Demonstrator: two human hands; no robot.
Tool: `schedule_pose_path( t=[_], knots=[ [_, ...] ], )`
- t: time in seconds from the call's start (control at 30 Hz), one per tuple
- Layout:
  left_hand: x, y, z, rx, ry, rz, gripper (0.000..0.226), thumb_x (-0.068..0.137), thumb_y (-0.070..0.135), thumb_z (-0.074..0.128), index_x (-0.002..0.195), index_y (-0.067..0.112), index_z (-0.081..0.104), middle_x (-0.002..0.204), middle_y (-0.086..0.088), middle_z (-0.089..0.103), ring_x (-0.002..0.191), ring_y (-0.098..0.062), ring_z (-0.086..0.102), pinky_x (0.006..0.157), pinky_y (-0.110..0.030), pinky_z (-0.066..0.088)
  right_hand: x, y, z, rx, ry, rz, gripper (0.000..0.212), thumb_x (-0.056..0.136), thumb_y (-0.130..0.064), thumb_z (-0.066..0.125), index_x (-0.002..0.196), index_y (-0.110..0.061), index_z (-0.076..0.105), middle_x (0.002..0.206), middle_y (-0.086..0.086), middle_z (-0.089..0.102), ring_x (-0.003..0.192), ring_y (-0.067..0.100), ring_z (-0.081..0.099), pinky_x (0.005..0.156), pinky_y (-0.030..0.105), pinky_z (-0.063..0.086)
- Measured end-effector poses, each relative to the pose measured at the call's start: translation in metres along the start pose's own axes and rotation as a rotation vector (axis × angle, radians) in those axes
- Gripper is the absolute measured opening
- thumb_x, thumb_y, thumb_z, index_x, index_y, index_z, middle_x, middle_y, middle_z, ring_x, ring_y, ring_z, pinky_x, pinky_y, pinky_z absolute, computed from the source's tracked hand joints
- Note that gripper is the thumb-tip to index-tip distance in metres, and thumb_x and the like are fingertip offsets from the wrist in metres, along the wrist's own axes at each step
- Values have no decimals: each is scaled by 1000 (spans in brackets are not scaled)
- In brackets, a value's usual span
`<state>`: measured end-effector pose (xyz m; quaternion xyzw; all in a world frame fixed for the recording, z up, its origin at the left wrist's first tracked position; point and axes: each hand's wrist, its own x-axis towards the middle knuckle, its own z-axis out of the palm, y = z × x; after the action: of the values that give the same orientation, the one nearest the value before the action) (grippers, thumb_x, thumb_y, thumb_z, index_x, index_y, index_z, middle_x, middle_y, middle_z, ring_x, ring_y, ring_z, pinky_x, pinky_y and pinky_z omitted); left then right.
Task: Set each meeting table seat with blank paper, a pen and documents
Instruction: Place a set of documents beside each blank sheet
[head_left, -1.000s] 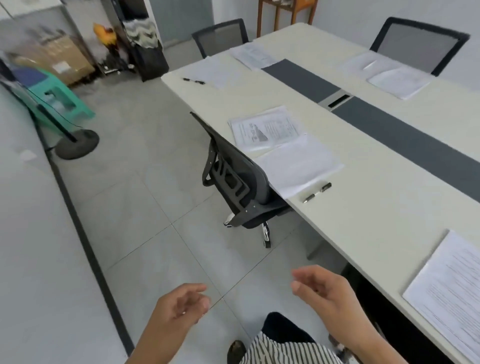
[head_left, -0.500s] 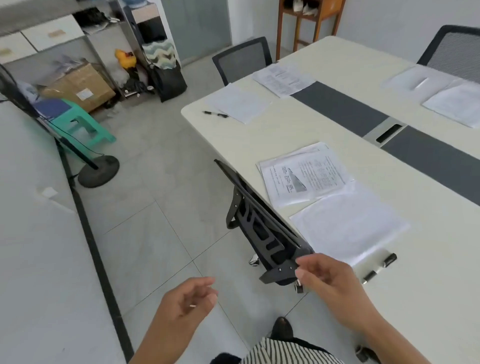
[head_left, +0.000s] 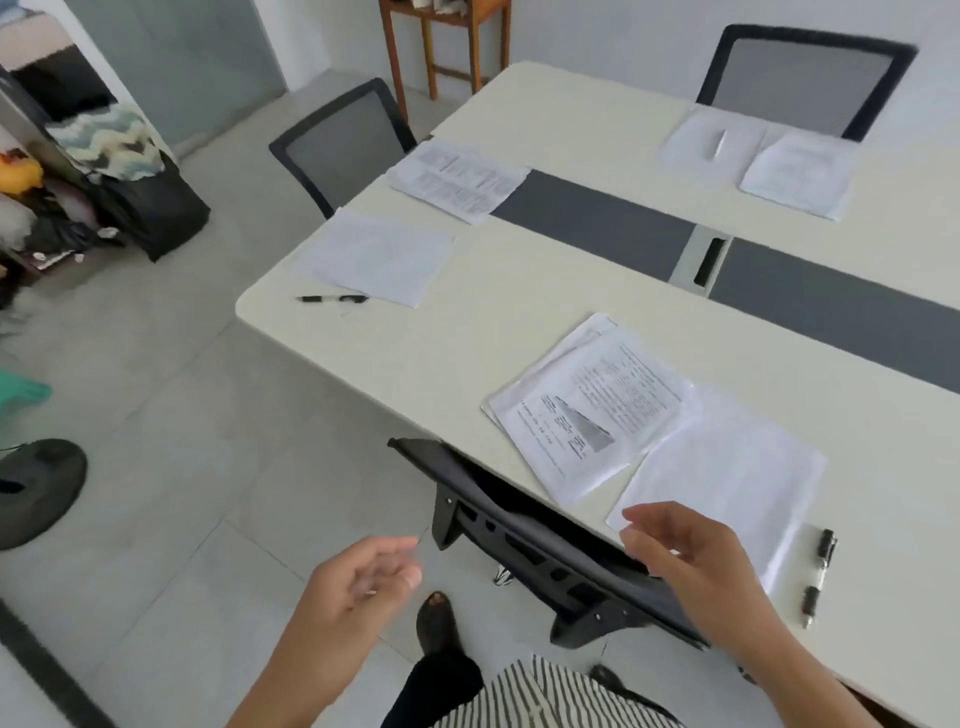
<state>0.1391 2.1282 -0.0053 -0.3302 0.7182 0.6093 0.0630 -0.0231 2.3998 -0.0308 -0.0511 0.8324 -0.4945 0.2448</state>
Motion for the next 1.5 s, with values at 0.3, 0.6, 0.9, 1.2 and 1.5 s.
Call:
schedule_pose_path(
  t=[0.3, 0.6, 0.9, 1.2, 1.5],
  knots=[
    [138, 70, -11, 223, -333, 120, 28, 68, 49, 68, 95, 44, 69, 97, 4, 75, 93, -9, 70, 87, -33, 52, -16, -18, 12, 108, 305, 199, 13, 85, -16, 72, 91, -27, 72, 80, -10, 75, 73, 3, 68, 63, 12, 50],
    [232, 79, 99, 521, -355, 188, 26, 89, 25, 63, 114, 20, 64, 111, 7, 63, 103, -10, 60, 91, -28, 48, 22, 13, -10, 139, 312, 305, 14, 86, -23, 72, 96, -32, 69, 83, -16, 73, 80, -4, 66, 72, 17, 46],
    [285, 20, 118, 1200, -425, 246, 59, 94, 30, 46, 149, 25, 28, 158, -3, 12, 140, -23, 24, 107, -35, 35, 110, 37, 9, 394, 160, 564, 52, 89, -23, 67, 136, -15, 47, 106, 6, 68, 97, 26, 67, 77, 35, 60],
    [282, 7, 98, 1452, -531, 313, 67, 94, 27, 43, 153, 29, 11, 162, -6, -7, 145, -25, 11, 109, -38, 32, 185, 40, 33, 759, 267, 897, 42, 87, -26, 70, 118, -4, 55, 113, 15, 61, 107, 29, 61, 95, 44, 51],
    [293, 2, 74, 1460, -647, 386, 66, 93, 28, 43, 152, 34, 14, 163, 1, -10, 146, -22, 9, 112, -39, 28, 228, 13, 32, 648, 366, 774, 19, 89, -13, 65, 107, -11, 61, 100, 9, 70, 89, 28, 68, 79, 41, 58]
  ],
)
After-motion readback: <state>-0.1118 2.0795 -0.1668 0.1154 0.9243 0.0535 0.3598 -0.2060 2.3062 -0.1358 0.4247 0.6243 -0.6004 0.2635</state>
